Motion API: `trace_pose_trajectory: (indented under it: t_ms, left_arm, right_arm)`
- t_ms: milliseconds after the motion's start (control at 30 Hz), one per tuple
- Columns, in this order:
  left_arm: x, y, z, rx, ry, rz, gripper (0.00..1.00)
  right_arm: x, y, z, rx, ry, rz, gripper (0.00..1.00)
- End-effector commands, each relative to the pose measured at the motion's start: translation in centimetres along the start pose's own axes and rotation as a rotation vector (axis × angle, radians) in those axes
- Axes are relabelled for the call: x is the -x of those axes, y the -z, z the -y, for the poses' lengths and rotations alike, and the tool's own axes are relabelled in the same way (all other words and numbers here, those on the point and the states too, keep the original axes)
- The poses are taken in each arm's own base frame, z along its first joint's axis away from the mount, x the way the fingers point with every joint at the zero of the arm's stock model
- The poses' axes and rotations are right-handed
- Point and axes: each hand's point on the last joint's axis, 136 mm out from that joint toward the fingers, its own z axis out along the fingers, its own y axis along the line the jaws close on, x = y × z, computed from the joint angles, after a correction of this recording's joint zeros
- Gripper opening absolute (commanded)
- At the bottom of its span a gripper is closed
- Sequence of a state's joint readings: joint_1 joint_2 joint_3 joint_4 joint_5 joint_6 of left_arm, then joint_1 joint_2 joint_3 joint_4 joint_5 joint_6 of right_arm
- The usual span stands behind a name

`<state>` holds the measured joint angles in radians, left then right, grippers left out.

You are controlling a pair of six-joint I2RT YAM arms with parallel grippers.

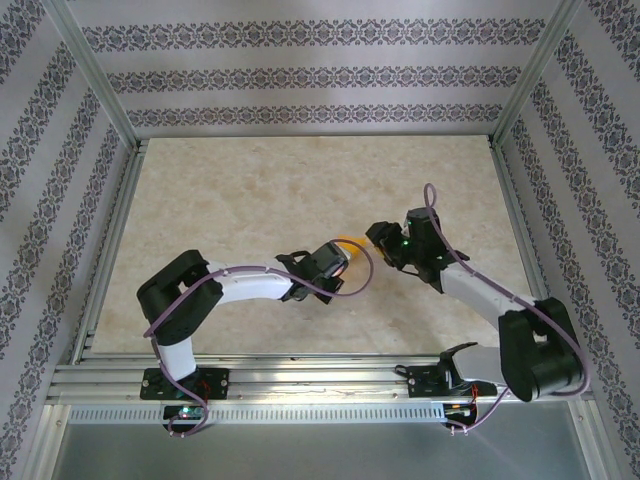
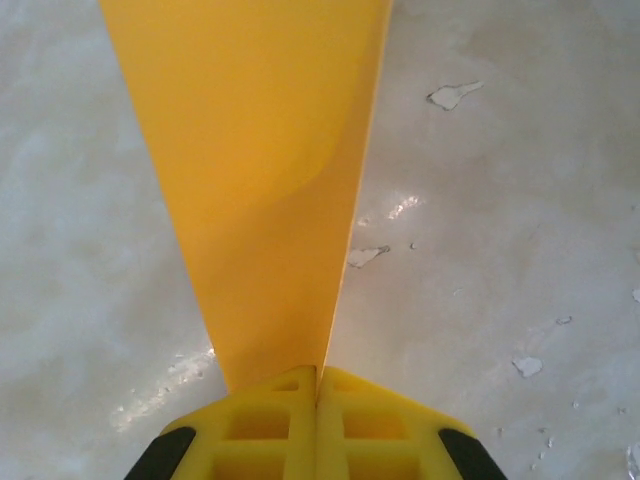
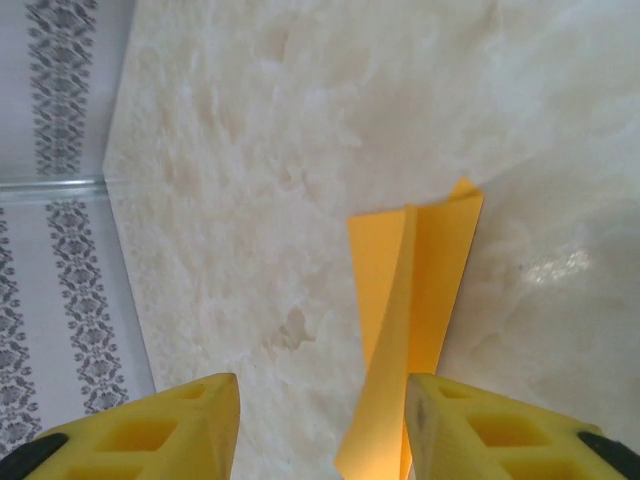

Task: Fold a paper plane with a square sheet of paper (pick it up from the middle)
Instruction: Fold the wing for the fifth time at the center of the table.

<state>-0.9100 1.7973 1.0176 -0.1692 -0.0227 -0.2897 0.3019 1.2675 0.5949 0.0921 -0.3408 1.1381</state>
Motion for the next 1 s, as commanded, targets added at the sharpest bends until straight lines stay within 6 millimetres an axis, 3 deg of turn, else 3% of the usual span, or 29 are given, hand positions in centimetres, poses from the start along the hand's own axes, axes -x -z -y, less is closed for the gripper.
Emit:
trace_pose_trajectory:
  t_ms: [0, 267, 600, 800, 967]
  left_arm:
    - [2.0, 0.8, 1.2, -0.184, 0.127, 0.072, 0.00]
    - [2.3, 0.2, 2.0, -0.392, 0.256, 0.065, 0.00]
    - [2.1, -0.7, 2.3, -0.499, 0.339, 0.009, 0.00]
    - [1.9, -1.2, 2.6, -0.539, 0.370, -0.011, 0.00]
    - [2.0, -1.5, 3.1, -0.590, 0.402, -0.018, 0.00]
  right_arm:
    - [0.2, 1.0, 1.7, -0.045, 0.077, 0.037, 0.49]
    - [-1.0, 1.2, 1.5, 0.010, 0.115, -0.009, 0.50]
    - [-4.3, -0.9, 1.1, 0.057, 0.160, -0.202, 0.47]
    - [-5.1, -1.7, 1.0, 0.074, 0.178, -0.239, 0.29]
    - [-5.8, -2.3, 1.1, 0.085, 0.188, -0.283, 0.22]
